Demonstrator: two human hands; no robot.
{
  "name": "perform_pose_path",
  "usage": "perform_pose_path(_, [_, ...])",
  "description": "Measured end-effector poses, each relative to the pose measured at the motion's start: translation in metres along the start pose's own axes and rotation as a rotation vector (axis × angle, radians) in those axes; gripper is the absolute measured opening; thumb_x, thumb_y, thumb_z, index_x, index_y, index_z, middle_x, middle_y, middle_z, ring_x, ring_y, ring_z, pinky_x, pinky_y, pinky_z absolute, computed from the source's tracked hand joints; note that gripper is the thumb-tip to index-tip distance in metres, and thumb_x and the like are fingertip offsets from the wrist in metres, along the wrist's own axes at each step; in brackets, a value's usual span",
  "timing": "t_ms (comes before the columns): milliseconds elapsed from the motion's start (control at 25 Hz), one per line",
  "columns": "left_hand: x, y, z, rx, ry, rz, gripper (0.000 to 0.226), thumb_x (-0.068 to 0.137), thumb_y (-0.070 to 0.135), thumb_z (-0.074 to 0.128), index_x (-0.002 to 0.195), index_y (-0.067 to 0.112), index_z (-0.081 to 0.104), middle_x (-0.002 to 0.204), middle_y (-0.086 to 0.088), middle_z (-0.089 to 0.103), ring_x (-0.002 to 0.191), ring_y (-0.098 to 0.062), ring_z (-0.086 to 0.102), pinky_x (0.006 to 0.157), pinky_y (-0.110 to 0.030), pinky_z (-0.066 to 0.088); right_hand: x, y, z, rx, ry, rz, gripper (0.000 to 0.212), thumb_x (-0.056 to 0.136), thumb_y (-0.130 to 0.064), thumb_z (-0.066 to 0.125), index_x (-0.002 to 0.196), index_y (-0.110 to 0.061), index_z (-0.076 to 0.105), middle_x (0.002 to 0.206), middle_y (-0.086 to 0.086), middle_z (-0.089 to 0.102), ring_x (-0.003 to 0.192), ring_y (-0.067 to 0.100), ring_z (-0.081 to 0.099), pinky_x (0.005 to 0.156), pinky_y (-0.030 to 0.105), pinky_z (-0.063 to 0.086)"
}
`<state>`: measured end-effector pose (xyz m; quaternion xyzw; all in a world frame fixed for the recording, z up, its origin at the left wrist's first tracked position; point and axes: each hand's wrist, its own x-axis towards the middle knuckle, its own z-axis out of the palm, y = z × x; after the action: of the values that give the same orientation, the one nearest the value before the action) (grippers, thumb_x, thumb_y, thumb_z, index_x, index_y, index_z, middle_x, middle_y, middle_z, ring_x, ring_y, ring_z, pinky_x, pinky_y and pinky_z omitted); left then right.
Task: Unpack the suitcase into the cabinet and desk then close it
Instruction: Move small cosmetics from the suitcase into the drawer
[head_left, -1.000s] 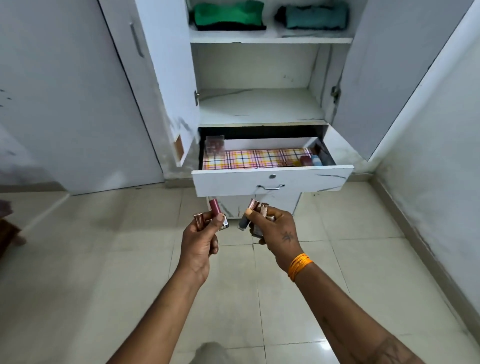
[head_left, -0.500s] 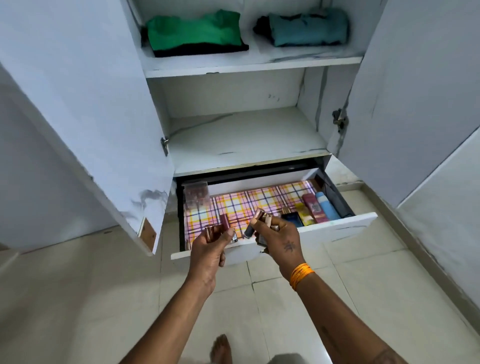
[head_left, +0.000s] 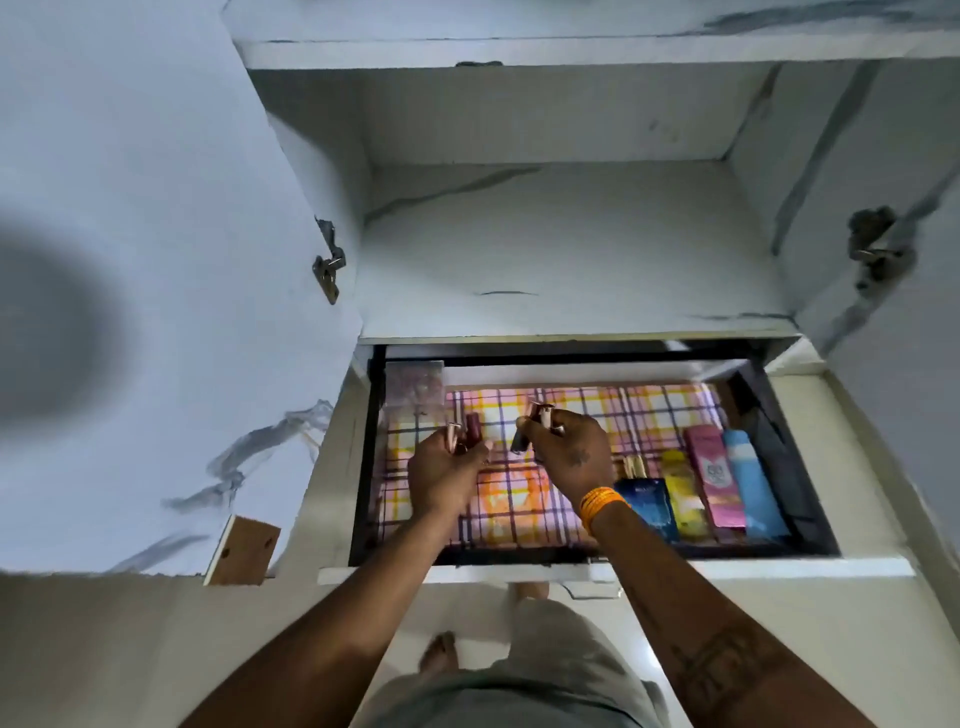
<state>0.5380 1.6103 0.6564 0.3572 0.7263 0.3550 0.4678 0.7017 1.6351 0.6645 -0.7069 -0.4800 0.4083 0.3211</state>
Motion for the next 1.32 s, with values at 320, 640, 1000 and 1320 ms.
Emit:
perform_pose_path(320, [0.058,-0.018,0.043,0.661,0.207,0.106,0.029,0.093,0.044,0.073,0.106,0.019,0.068,0.091,0.005,0.073,0.083,-0.014,0.07,0.065,-0.025,0.049,0.088,0.051,0.018,-0.364,-0.281,0.02,0.036,0.091,-0.046,0.072,0.063,-0.024,0.071,0.074,-0.002,0.07,0.076,0.021,0.065,0.066,0.029,0.046])
perform_pose_path(640, [0.072,-0.009,0.042,0.775,0.136,0.082,0.035,0.094,0.052,0.069,0.107,0.02,0.063,0.089,0.007,0.06,0.078,-0.009,0.053,0.056,-0.019,0.026,0.107,0.052,0.039,-0.39,-0.222,-0.004,0.038,0.096,-0.053,0.064,0.09,-0.019,0.078,0.091,0.005,0.076,0.087,0.028,0.07,0.069,0.032,0.051])
perform_pose_path(1000, [0.053,-0.04,0.021,0.97,-0.057,0.338,0.055,0.095,0.016,0.068,0.147,0.024,0.051,0.142,-0.003,0.058,0.093,-0.016,0.073,0.07,-0.022,0.053,0.077,0.07,0.018,-0.545,-0.228,-0.409,0.031,0.093,-0.035,0.07,0.122,-0.028,0.062,0.109,0.0,0.068,0.08,0.025,0.07,0.06,0.026,0.047])
perform_pose_path(1320, [0.089,-0.027,0.031,1.04,0.014,0.339,0.033,0.096,0.015,0.066,0.129,0.014,0.063,0.132,-0.007,0.06,0.089,-0.024,0.073,0.069,-0.029,0.053,0.093,0.061,0.051,-0.63,-0.241,-0.567,0.021,0.095,-0.033,0.062,0.115,-0.03,0.069,0.114,-0.003,0.067,0.082,0.022,0.07,0.058,0.031,0.054])
